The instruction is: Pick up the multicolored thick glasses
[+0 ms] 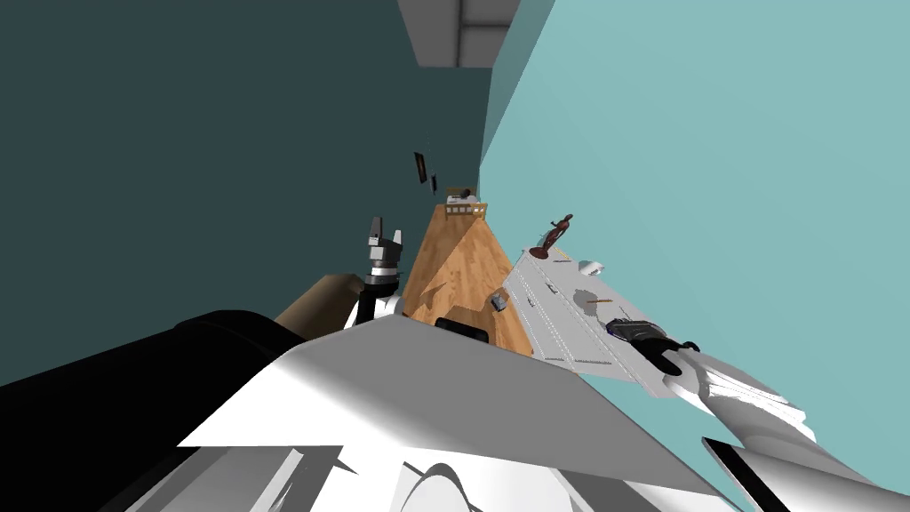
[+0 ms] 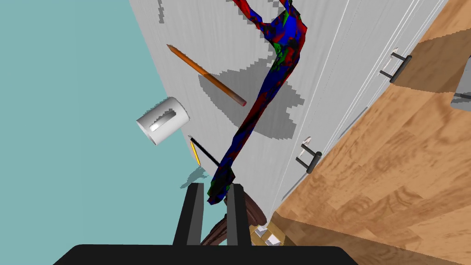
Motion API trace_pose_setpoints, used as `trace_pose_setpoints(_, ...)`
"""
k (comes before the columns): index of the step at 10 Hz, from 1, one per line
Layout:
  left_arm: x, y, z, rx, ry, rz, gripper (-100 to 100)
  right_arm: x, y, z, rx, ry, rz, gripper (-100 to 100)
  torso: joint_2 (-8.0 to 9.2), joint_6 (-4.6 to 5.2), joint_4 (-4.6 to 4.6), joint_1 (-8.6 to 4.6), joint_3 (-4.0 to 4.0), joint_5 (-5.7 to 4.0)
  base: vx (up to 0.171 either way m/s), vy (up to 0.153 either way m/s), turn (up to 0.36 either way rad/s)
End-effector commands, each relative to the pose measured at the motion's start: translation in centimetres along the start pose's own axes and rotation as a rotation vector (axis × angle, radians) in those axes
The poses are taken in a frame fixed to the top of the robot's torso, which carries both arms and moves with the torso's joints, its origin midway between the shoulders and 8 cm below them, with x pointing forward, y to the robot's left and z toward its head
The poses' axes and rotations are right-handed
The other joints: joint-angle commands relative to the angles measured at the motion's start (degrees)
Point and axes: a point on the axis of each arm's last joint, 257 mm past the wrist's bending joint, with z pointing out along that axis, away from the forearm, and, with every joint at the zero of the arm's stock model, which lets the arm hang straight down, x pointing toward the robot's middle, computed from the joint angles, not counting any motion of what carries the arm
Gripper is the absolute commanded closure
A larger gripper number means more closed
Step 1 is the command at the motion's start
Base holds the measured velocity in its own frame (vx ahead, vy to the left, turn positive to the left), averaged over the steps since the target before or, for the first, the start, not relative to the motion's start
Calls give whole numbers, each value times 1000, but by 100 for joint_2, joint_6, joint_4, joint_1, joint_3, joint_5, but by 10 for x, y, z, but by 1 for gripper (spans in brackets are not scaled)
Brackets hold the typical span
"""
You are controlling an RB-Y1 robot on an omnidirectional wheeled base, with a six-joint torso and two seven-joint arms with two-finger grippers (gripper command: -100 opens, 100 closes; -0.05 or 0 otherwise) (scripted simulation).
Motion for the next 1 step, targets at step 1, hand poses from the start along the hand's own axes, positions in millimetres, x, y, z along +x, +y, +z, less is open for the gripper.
trace_pose_setpoints(1,0,0,0,0,0,0,0,0,0,0,0,0,0,0,0,0,0,0,0,0,0,0,0)
